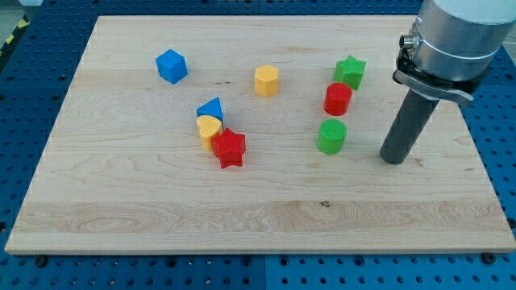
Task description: Touch the green circle
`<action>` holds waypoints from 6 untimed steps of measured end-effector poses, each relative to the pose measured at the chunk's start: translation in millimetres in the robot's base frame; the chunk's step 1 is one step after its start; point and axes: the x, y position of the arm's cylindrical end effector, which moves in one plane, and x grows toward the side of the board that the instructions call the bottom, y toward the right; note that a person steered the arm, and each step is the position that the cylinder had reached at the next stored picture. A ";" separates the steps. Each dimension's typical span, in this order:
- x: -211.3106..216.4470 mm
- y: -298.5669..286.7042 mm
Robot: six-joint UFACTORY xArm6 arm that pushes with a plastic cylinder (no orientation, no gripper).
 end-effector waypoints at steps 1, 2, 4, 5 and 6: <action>0.0 0.3; 0.0 1.9; 1.9 -3.3; -7.3 -27.8; -39.5 -51.0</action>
